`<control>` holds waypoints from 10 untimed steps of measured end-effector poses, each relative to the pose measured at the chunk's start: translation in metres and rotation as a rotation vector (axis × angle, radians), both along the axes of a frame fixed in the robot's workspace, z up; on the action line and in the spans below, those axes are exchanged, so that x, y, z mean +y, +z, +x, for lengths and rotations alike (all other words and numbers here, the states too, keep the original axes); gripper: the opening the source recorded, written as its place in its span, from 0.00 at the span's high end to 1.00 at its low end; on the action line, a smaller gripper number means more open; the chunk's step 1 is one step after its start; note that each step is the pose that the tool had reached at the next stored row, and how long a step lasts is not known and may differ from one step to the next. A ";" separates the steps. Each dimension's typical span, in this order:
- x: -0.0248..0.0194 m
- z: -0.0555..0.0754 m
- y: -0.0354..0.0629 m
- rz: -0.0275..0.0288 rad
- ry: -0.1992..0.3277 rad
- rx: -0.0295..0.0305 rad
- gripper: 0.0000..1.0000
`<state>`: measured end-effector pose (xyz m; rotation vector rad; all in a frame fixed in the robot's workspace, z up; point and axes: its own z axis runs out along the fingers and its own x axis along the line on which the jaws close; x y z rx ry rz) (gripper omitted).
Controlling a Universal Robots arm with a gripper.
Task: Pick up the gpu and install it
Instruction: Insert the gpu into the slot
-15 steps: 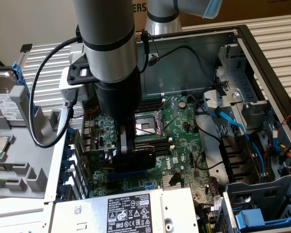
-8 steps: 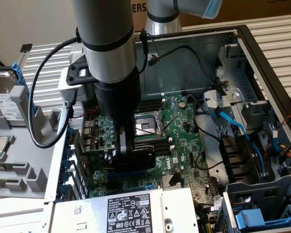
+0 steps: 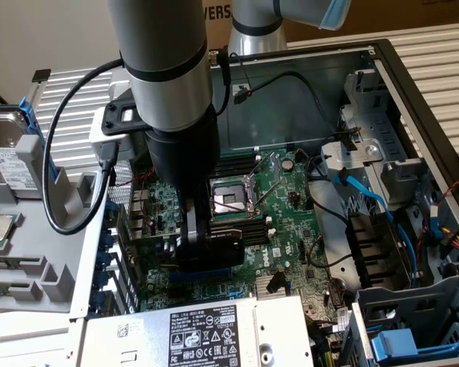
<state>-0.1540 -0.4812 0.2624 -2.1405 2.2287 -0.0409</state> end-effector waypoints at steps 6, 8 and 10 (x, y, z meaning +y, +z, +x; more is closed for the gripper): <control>-0.0006 0.000 0.0000 0.0000 0.000 -0.0001 0.74; -0.0006 0.000 0.0000 0.0000 0.000 -0.0002 0.74; -0.0006 0.000 0.0000 0.0000 0.000 -0.0002 0.74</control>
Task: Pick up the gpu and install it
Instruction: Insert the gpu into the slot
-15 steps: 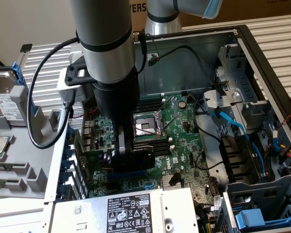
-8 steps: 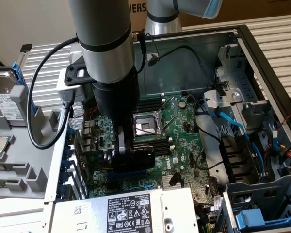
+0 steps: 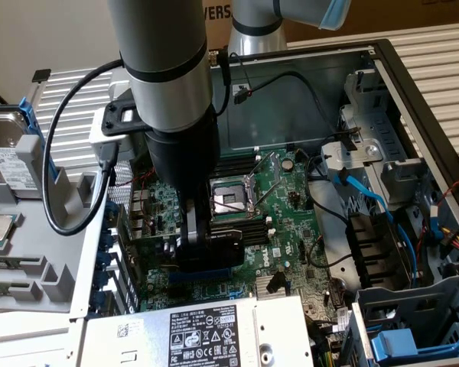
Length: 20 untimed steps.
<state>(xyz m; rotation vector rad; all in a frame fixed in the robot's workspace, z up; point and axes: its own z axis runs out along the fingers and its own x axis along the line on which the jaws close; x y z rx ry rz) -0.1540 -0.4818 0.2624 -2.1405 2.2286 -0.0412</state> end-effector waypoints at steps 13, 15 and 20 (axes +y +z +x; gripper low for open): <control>0.0000 0.002 0.0000 -0.0001 0.000 -0.0003 0.74; 0.0000 0.002 0.0000 -0.0002 0.000 -0.0004 0.74; 0.0000 0.002 -0.0005 -0.0001 0.000 -0.0008 0.74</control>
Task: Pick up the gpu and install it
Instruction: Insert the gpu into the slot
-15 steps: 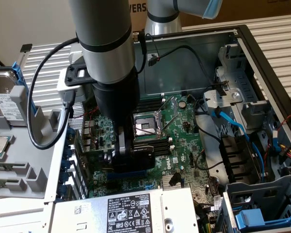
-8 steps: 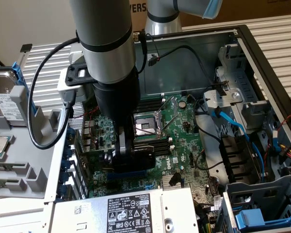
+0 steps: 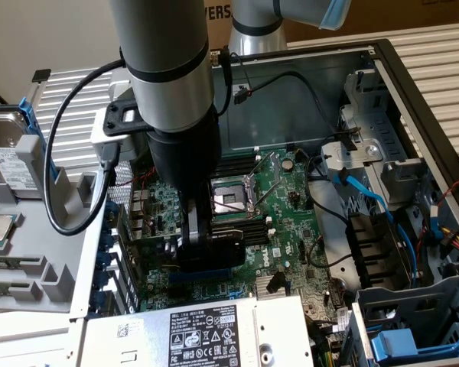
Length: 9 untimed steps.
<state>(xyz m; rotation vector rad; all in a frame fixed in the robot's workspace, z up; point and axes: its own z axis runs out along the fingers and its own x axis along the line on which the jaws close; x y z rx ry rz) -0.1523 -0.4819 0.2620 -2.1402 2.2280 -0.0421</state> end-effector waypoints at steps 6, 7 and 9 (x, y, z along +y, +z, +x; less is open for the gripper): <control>0.0000 0.000 -0.0009 0.0000 0.000 -0.0004 0.74; 0.0000 0.000 -0.0010 0.0000 0.000 -0.0004 0.74; 0.0000 0.000 -0.0010 0.0000 0.000 -0.0006 0.74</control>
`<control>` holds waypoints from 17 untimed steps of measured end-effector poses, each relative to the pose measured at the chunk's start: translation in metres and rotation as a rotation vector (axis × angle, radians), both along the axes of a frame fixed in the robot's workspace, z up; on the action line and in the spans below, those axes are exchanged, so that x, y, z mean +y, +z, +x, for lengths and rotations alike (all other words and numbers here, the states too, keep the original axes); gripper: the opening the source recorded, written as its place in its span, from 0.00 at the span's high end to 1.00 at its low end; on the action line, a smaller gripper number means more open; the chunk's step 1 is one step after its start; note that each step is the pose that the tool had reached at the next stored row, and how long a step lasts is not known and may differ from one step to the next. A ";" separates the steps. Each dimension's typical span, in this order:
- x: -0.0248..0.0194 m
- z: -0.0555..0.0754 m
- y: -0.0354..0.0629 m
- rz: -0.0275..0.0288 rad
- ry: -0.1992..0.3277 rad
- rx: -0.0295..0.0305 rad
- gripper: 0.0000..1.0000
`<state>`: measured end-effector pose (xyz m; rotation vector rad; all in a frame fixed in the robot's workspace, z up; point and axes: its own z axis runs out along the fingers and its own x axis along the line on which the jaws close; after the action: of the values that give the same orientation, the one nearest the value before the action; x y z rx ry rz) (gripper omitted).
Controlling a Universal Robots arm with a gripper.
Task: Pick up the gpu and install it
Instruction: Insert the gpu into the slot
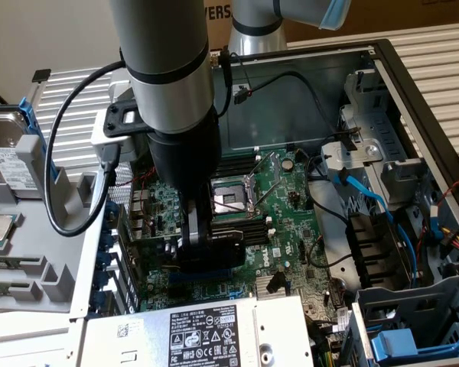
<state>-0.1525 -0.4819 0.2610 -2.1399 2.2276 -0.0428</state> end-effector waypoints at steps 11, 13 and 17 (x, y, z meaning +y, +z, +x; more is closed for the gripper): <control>0.0000 0.000 -0.0020 0.0000 0.000 -0.0006 0.74; 0.0000 0.000 -0.0023 0.0000 0.000 -0.0006 0.74; 0.0000 0.000 -0.0023 -0.0001 0.000 -0.0006 0.74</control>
<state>-0.1526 -0.4818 0.2586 -2.1395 2.2275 -0.0435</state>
